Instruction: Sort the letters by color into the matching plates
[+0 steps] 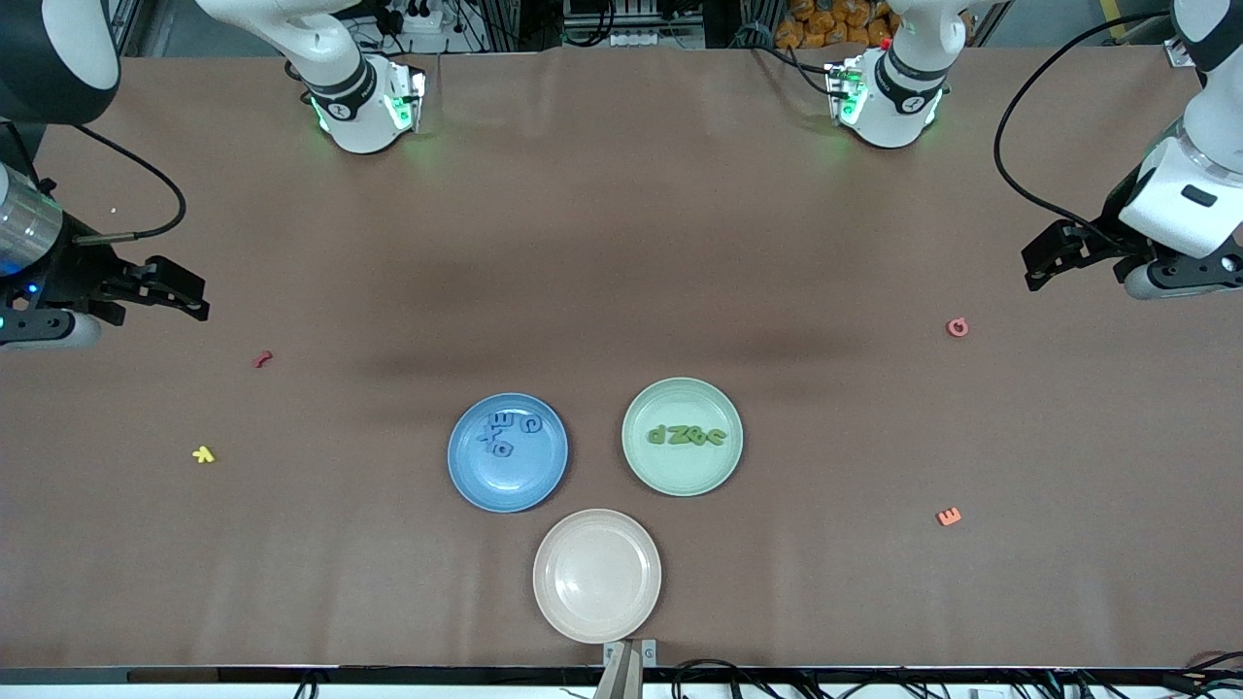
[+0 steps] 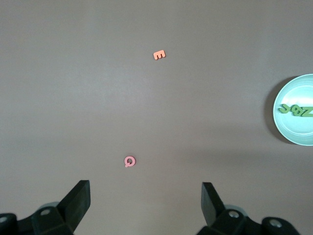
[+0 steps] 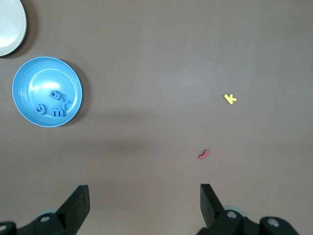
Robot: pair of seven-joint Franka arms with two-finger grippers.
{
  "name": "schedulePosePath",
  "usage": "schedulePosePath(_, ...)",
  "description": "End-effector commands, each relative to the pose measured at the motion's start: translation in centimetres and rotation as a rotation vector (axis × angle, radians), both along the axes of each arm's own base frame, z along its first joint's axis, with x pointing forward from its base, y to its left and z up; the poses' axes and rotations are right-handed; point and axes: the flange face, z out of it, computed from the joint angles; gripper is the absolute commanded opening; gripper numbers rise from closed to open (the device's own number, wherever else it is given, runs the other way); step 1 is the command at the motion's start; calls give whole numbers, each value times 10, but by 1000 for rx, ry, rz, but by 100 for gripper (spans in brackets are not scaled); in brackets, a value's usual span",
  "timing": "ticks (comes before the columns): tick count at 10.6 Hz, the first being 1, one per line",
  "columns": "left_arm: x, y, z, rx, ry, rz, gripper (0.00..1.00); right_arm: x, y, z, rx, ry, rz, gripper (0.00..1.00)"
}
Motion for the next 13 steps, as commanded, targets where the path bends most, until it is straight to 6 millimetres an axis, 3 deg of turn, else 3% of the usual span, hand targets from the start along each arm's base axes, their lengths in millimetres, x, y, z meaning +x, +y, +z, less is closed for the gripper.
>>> schedulePosePath(1, -5, -5, 8, -22, 18, -48, 100, -1, -1, 3, 2, 4, -12, 100)
schedulePosePath(4, -9, -4, 9, -26, 39, -146, 100, -1, -1, 3, 2, 4, -12, 100)
schedulePosePath(6, -6, 8, 6, -89, 45, -201, 100, -1, -2, 1, 2, 7, -14, 100)
schedulePosePath(13, 15, -2, -14, -101, 17, -205, 100, -1, -3, 1, 3, 7, -17, 100)
